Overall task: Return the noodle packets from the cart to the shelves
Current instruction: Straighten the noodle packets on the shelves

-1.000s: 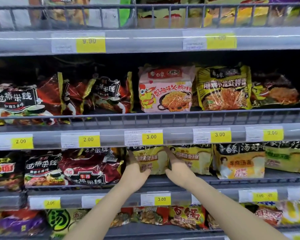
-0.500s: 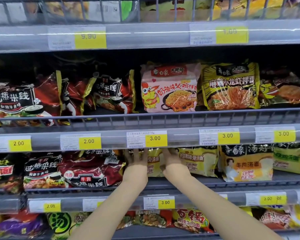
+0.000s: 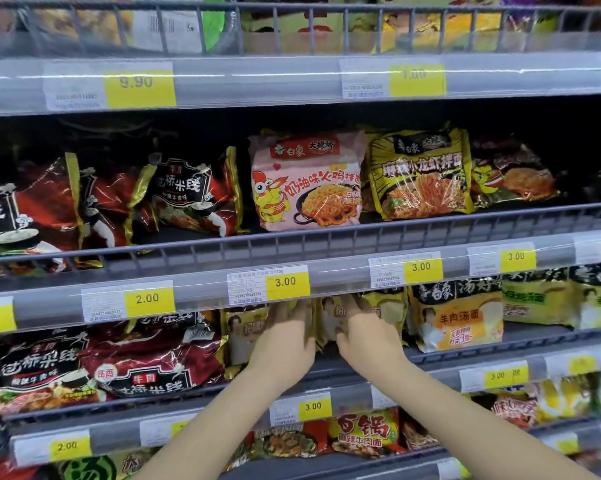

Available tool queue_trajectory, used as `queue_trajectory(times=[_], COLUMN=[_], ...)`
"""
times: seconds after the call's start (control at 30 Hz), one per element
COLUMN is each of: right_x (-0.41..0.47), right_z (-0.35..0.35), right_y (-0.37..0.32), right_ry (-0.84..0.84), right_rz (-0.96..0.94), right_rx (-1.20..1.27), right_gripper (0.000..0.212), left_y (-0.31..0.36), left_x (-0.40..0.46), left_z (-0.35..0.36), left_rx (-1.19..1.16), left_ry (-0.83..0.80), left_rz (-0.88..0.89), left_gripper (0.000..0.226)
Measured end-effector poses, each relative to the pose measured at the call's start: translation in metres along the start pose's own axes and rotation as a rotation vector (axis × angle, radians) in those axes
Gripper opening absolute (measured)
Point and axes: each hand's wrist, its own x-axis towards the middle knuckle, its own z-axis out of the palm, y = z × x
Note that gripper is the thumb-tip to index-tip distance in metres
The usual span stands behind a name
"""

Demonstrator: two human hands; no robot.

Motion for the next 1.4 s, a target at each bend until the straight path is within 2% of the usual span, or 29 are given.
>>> queue_trajectory(times=[0.1,0.23,0.33,0.5,0.6,0.77,0.9,0.93,1.0,1.07,1.13,1.2,1.33,1.4], right_x=[-0.007,-0.007,-0.001,0.007,0.011,0.024,0.025,0.024,0.018,0.011,0.007,0.007,0.015,0.020], right_z=[-0.008,-0.014,-0.010,0.003,0.009,0.007,0.003,0.002,-0.005,-0.013,-0.018,-0.021,-0.017,-0.013], right_y=[0.025,0.050,0.056,0.060,0.064,0.073,0.072,0.071,0.069,0.065,0.062,0.059,0.060,0.061], right_ry=[0.009,-0.030,-0.063,-0.102,-0.106,-0.163,-0.202,-0.203,-0.229,-0.197,-0.101,-0.068,-0.082,-0.115], right_rz=[0.135,0.234,0.232,0.228,0.187,0.167,0.171,0.176,0.187,0.155,0.083,0.027,-0.030,-0.016], right_rx=[-0.035,-0.036,-0.046,0.044,0.078,0.191,0.149,0.115,0.024,-0.095,-0.188,-0.248,-0.192,-0.177], right_gripper=[0.050,0.054,0.069,0.075,0.090,0.094,0.093,0.091,0.083,0.075,0.082,0.086,0.071,0.070], left_y=[0.018,0.036,0.042,0.047,0.052,0.061,0.060,0.059,0.056,0.054,0.050,0.048,0.039,0.036], left_x=[0.009,0.017,0.024,0.033,0.033,0.024,0.018,0.017,0.017,0.019,0.025,0.030,0.043,0.049], left_z=[0.006,0.020,0.027,0.035,0.040,0.044,0.039,0.037,0.032,0.028,0.029,0.030,0.036,0.040], left_rx=[-0.223,-0.367,-0.452,-0.529,-0.542,-0.551,-0.487,-0.449,-0.323,-0.122,0.117,0.285,0.454,0.484], left_ry=[-0.107,-0.227,-0.209,-0.167,-0.142,-0.146,-0.145,-0.143,-0.094,0.014,0.128,0.158,0.200,0.184], left_rz=[0.091,0.029,-0.056,-0.185,-0.196,-0.166,-0.168,-0.173,-0.156,-0.088,-0.002,0.088,0.188,0.217], left_gripper=[0.065,0.071,0.074,0.060,0.065,0.068,0.051,0.040,0.037,0.050,0.062,0.065,0.081,0.087])
